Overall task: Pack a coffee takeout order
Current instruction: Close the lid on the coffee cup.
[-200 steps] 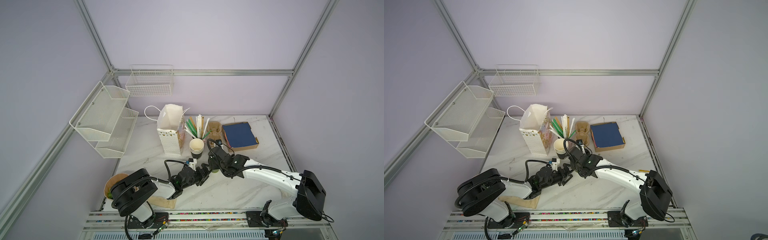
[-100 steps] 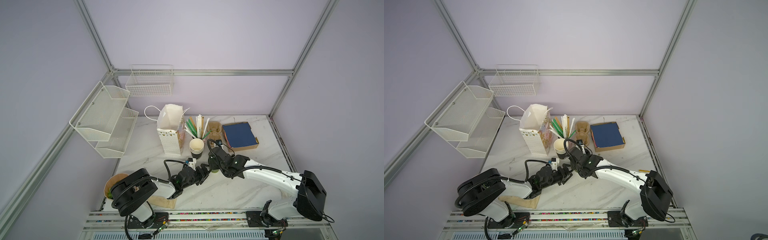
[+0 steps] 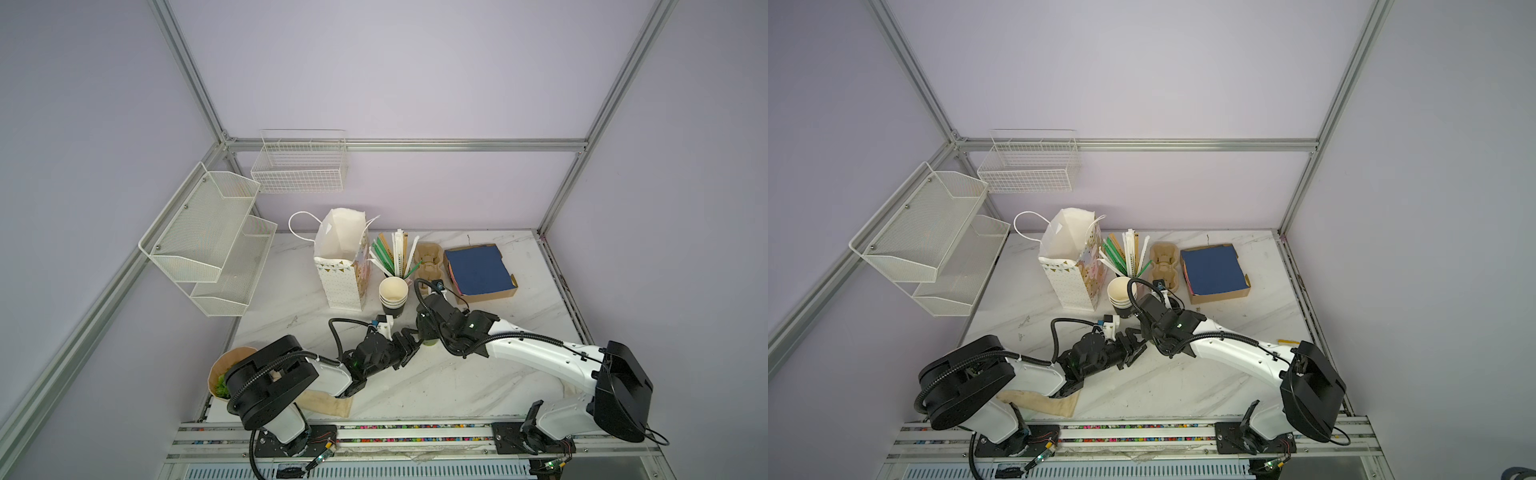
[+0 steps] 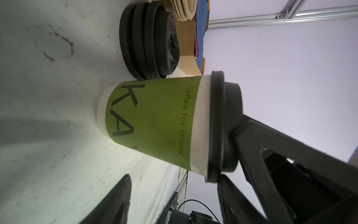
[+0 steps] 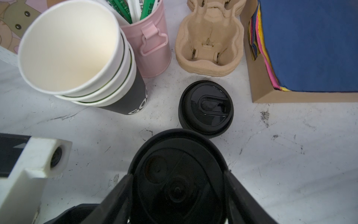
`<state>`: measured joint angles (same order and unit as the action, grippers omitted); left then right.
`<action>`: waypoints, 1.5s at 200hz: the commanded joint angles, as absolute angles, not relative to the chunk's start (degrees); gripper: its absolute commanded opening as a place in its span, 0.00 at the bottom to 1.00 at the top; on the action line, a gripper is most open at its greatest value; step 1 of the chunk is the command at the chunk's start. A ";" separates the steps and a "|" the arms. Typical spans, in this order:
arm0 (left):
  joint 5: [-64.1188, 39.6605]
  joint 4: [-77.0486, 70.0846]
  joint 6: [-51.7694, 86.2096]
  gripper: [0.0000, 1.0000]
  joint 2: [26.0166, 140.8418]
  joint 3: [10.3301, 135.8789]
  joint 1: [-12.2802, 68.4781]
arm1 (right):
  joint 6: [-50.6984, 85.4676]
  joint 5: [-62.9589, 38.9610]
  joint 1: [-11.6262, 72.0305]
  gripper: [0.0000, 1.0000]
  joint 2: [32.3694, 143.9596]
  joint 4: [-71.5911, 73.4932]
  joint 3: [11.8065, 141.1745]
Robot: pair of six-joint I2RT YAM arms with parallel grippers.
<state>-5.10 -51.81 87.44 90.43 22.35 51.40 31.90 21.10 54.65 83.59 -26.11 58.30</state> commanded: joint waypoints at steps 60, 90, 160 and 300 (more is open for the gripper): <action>-3.49 -50.66 86.68 0.61 89.96 20.43 51.06 | 35.07 8.14 56.81 0.62 88.95 -34.61 53.35; -3.97 -56.23 88.14 0.59 93.83 19.10 51.06 | 35.32 7.53 56.87 0.62 88.86 -34.14 52.71; -2.71 -57.36 88.26 0.50 93.39 16.70 50.81 | 35.58 7.34 57.31 0.62 89.04 -34.36 52.46; -2.27 -37.11 78.60 0.76 74.47 23.26 47.59 | 35.38 6.77 57.42 0.63 89.59 -33.93 52.43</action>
<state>-2.48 -41.98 82.56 74.70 17.80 48.51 31.90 22.37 55.29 83.68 -25.26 57.60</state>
